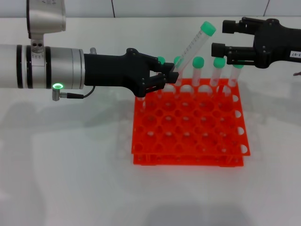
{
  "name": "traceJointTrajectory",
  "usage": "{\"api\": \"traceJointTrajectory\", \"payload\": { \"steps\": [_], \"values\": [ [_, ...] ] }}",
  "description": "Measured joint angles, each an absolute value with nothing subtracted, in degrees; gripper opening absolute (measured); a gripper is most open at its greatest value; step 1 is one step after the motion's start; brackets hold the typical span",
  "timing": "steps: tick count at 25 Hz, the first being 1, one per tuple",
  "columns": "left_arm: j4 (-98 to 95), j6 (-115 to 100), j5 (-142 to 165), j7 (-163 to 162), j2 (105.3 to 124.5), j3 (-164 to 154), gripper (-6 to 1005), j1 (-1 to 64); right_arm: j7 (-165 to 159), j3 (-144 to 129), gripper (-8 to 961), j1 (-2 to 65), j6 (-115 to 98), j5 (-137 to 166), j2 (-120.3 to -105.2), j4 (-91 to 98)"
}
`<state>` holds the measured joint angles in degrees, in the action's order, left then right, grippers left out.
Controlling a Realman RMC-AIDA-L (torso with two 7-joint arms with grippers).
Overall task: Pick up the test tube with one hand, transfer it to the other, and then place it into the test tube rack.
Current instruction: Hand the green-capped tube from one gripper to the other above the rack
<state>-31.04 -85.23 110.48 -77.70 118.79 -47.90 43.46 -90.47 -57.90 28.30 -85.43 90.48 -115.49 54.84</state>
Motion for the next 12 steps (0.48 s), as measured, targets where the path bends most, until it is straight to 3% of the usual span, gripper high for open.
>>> {"api": "traceJointTrajectory", "payload": {
  "steps": [12],
  "values": [
    [-30.94, -85.56, 110.4, -77.69, 118.82, -47.89, 193, 43.39, -90.26, -59.87, 766, 29.55, -85.01, 88.95, -115.62, 53.96]
  ]
}}
